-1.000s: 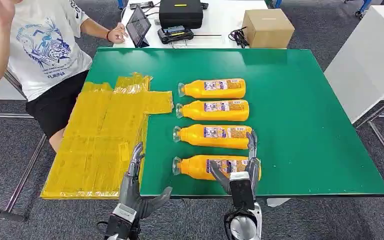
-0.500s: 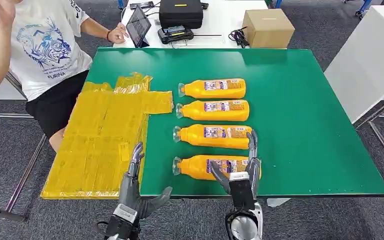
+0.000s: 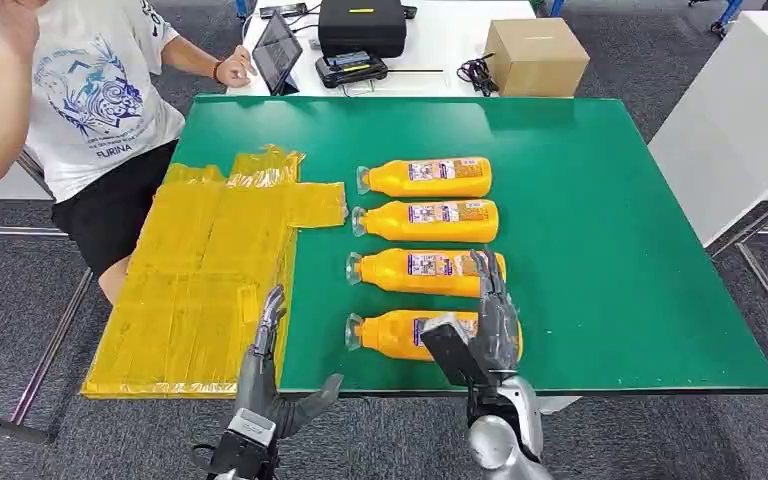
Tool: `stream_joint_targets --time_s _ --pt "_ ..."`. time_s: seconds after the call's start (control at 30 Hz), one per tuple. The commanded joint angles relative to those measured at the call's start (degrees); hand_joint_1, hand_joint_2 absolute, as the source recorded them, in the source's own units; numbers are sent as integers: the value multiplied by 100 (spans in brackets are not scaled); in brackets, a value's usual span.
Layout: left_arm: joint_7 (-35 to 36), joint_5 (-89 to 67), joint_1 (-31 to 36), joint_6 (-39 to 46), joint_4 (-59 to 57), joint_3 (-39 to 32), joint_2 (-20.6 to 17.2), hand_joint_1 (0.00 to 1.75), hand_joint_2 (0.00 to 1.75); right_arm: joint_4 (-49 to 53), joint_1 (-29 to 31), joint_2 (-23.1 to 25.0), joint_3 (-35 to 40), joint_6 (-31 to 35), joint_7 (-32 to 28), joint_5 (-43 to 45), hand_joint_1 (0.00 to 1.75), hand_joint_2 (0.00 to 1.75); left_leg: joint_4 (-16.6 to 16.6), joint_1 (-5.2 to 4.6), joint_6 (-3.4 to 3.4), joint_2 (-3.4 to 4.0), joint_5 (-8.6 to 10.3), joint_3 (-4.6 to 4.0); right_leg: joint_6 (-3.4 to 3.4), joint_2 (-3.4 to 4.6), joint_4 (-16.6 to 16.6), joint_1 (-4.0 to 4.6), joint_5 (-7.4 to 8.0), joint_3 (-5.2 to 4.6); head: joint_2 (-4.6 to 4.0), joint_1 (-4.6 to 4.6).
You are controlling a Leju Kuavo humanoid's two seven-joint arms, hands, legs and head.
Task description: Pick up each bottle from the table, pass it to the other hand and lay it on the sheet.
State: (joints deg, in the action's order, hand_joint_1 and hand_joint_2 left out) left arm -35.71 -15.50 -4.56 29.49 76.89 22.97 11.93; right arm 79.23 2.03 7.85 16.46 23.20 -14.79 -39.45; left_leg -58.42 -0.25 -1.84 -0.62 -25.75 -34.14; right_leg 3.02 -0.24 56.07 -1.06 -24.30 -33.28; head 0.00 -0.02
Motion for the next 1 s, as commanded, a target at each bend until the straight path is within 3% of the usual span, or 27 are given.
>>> stream_joint_targets --time_s 0.03,0.57,0.67,0.87,1.0 --pt "64 -2 10 -42 -119 -296 59 0 175 -724 830 -545 502 -649 514 -136 0 175 4 10 12 24 -7 22 -15 21 -9 11 2 17 0 0" --pt "-46 -225 -69 70 115 -244 52 0 175 -176 567 -534 630 -690 280 164 0 175 2 5 8 7 -3 6 -10 5 -2 6 0 5 0 2" --pt "-182 -472 -55 393 104 -185 66 0 175 31 521 -445 648 -612 -99 559 0 175 3 5 9 5 -3 8 -11 3 -3 5 -2 7 0 2" --pt "-194 -578 -47 690 -89 -246 73 0 175 536 522 -800 858 -1079 -15 889 0 175 2 5 8 4 -4 11 -10 2 -4 6 -3 10 0 0" --pt "-355 -747 -9 841 -87 -243 108 0 175 828 509 -844 979 -1028 -71 741 0 175 2 3 6 1 -2 5 -7 -1 -3 3 -1 4 0 2"
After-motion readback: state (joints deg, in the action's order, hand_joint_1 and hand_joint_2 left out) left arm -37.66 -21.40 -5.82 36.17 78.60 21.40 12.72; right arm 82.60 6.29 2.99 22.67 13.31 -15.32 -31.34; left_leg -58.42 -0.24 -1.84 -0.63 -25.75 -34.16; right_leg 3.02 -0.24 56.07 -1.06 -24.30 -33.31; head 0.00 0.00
